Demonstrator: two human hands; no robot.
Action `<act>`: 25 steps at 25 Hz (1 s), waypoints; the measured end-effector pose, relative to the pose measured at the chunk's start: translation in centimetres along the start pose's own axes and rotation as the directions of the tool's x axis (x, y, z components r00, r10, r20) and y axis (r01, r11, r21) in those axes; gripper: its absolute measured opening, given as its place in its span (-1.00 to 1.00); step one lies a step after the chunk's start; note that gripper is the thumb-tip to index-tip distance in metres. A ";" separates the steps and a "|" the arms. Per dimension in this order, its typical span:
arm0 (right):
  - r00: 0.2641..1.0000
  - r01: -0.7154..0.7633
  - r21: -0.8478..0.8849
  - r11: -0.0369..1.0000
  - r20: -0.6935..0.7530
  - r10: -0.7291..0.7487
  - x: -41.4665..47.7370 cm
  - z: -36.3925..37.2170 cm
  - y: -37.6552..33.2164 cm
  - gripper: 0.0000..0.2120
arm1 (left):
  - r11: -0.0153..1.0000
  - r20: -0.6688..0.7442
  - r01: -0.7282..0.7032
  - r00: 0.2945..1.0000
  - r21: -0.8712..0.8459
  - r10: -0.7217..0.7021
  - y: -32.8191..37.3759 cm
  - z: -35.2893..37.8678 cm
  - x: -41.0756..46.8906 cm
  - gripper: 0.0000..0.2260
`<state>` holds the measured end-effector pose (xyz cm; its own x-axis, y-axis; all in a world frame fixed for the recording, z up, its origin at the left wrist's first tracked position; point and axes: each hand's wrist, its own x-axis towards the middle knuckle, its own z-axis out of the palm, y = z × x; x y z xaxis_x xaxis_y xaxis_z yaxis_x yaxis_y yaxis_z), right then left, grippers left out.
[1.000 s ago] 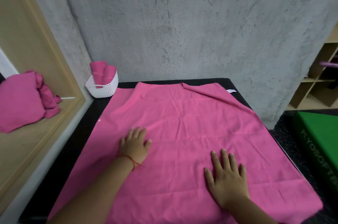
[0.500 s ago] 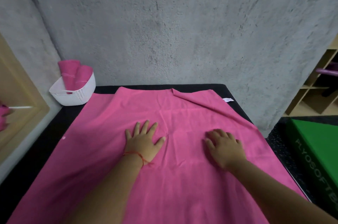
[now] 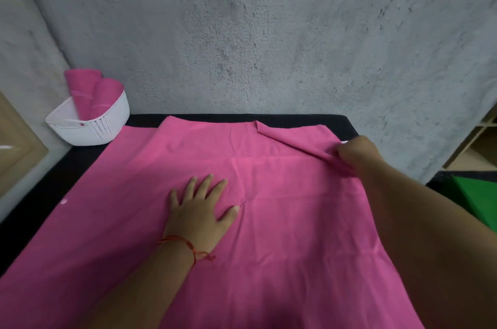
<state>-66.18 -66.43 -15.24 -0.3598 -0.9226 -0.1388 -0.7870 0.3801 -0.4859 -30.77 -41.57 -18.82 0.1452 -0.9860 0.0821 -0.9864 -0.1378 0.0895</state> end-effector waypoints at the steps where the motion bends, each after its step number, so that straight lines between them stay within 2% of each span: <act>1: 1.000 0.008 0.018 1.000 -0.002 -0.008 0.7 -0.1 -0.2 -0.61 | 1.000 -0.005 0.000 1.000 0.008 0.000 0.0 0.1 0.0 -0.28; 3: 0.997 0.047 0.041 0.998 -0.061 -0.045 1.8 -0.9 -0.7 -0.69 | 1.000 -0.015 0.000 1.000 0.017 0.000 0.0 0.3 0.2 -0.29; 5: 0.976 0.081 0.043 0.996 -0.208 -0.071 3.0 -2.5 -0.6 -0.76 | 1.000 -0.018 0.002 1.000 0.016 -0.002 0.0 0.3 0.2 -0.29; 7: 0.945 0.082 0.034 0.996 -0.322 -0.067 4.0 -3.9 -0.1 -0.74 | 1.000 -0.027 0.001 1.000 0.017 -0.001 0.0 0.4 0.2 -0.29; 8: 0.944 0.073 0.027 0.997 -0.325 -0.061 4.0 -4.4 0.1 -0.72 | 1.000 -0.024 -0.001 1.000 0.021 0.002 0.0 0.4 0.3 -0.29; 11: 0.964 0.096 -0.001 0.995 -0.250 -0.093 2.5 -3.3 0.3 -0.63 | 1.000 -0.015 0.003 1.000 0.008 -0.003 0.1 0.2 0.2 -0.30; 14: 0.937 0.282 -0.027 0.959 -0.207 -0.281 -2.1 -0.7 -1.0 -0.57 | 1.000 0.018 0.006 1.000 0.014 -0.006 0.2 0.0 0.1 -0.30; 17: 0.908 0.412 -0.221 0.884 0.010 -0.420 -6.3 2.8 -1.3 -0.38 | 1.000 0.053 -0.013 0.998 0.002 0.013 0.2 -0.2 0.0 -0.30; 19: 0.910 0.411 -0.298 0.861 0.077 -0.408 -7.6 4.2 -0.1 -0.22 | 0.999 0.085 -0.036 0.996 -0.009 0.036 0.1 -0.5 0.1 -0.31; 23: 0.942 0.331 -0.313 0.890 0.046 -0.334 -7.8 3.3 2.4 -0.01 | 0.991 0.170 -0.125 0.977 -0.040 0.130 0.8 -1.1 -0.7 -0.32; 25: 0.946 0.320 -0.358 0.877 0.069 -0.317 -7.9 2.9 2.9 0.01 | 0.983 0.079 -0.134 0.986 -0.126 0.145 0.1 -1.5 0.6 -0.35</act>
<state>-64.21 -58.24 -18.02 -0.0559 -0.9978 -0.0368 -0.9850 0.0611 -0.1614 -30.64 -42.05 -17.24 -0.0059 -0.9999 0.0152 -0.9794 0.0088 0.2019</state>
